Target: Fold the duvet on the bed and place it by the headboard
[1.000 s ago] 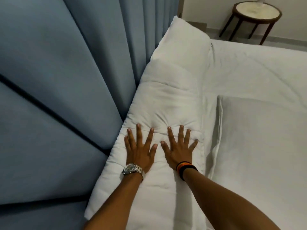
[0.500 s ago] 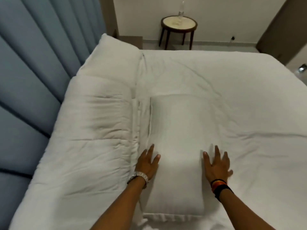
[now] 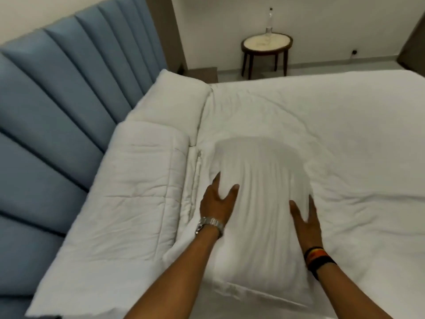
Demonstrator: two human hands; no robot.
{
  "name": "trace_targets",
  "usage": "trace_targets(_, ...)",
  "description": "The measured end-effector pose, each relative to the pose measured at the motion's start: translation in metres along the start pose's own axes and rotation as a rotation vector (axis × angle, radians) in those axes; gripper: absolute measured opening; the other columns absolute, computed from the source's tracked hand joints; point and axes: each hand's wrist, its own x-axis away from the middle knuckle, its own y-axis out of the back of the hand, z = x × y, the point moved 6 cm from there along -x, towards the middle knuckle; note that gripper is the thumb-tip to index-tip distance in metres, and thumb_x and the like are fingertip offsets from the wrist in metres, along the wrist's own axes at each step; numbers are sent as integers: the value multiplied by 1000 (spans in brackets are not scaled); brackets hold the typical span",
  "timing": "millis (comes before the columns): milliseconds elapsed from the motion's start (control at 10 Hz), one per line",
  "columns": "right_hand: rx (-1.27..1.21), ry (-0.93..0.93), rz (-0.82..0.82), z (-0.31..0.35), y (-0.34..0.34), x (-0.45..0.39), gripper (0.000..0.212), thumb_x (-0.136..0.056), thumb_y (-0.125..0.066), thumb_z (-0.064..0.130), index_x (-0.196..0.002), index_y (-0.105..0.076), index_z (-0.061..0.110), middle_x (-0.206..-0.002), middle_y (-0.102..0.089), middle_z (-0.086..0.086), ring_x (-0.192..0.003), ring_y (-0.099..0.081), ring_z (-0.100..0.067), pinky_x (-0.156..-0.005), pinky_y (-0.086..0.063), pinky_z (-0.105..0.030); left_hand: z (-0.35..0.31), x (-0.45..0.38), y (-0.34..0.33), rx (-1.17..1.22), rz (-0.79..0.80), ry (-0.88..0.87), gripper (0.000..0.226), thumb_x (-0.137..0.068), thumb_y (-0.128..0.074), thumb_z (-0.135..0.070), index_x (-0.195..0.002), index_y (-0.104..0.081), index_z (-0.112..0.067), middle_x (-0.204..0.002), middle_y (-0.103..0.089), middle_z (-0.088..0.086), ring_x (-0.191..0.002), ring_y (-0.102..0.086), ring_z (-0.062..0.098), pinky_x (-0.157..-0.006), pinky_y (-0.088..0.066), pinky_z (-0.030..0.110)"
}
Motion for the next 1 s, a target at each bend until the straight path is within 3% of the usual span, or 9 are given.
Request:
trace_targets(100,1,70,5,56,-18,12,90,-82,-58,80,-160,-24,49,-166,-29,13,-149,-33,-14,-116,-22,-27,-61,-2,46,-95,-46,-140,75,-80,-56,-80,-148,-42,-55,-149,-56,-13,-135,-53,9,-102,-42,23)
trace_targets(200,-80,130,48,101,-56,41,87,-85,-58,77,-160,-25,48,-168,-27,12,-151,-31,-15,-123,-23,-35,-102,-5,121,-177,-139,-279,67,-86,-55,-74,-148,-47,-48,-147,-59,-5,-137,-53,17,-109,-45,34)
trace_targets(300,-132,202,106,141,-115,85,86,-85,-59,80,-158,-24,53,-168,-21,18,-152,-24,-8,-128,-17,-38,-112,-1,218,-222,-261,-355,58,-91,-57,-68,-144,-54,-44,-143,-62,-7,-134,-55,19,-108,-44,30)
trace_targets(400,-84,259,176,162,-178,132,88,-79,-56,88,-155,-22,61,-163,-25,21,-145,-23,-1,-122,-15,-28,-85,3,314,-303,-340,-328,56,-93,-54,-69,-142,-56,-44,-143,-63,-6,-131,-58,22,-105,-45,32)
trace_targets(500,63,204,324,135,-238,172,99,-66,-51,98,-154,-19,63,-163,-34,8,-151,-31,-21,-123,-26,-38,-13,7,382,-455,-313,-146,66,-92,-40,-80,-148,-47,-47,-147,-59,6,-132,-56,32,-105,-47,41)
trace_targets(600,311,128,450,100,-306,200,115,-59,-39,105,-158,-3,59,-174,2,-7,-159,-7,-30,-126,-14,-51,87,5,416,-636,-206,106,73,-95,-26,-79,-161,-23,-47,-168,-24,17,-151,-26,39,-120,-29,51)
trace_targets(700,656,424,446,86,-376,212,100,-75,-27,100,-155,16,58,-167,35,6,-155,28,-20,-123,9,-60,156,-11,404,-727,-79,51,66,-102,-18,-67,-162,4,-47,-173,12,3,-159,13,27,-127,-2,51)
trace_targets(800,880,506,384,63,-412,204,89,-81,-14,98,-152,23,60,-165,37,12,-151,36,-18,-118,18,-66,191,-21,383,-721,-127,-48,64,-100,-7,-67,-156,20,-50,-170,21,-8,-156,24,17,-126,9,50)
trace_targets(1000,873,437,492,78,-408,192,89,-82,-24,96,-155,13,60,-170,23,10,-156,26,-18,-119,18,-62,163,-42,383,-715,-134,-179,66,-103,-11,-67,-162,8,-46,-172,13,-8,-158,15,19,-126,10,48)
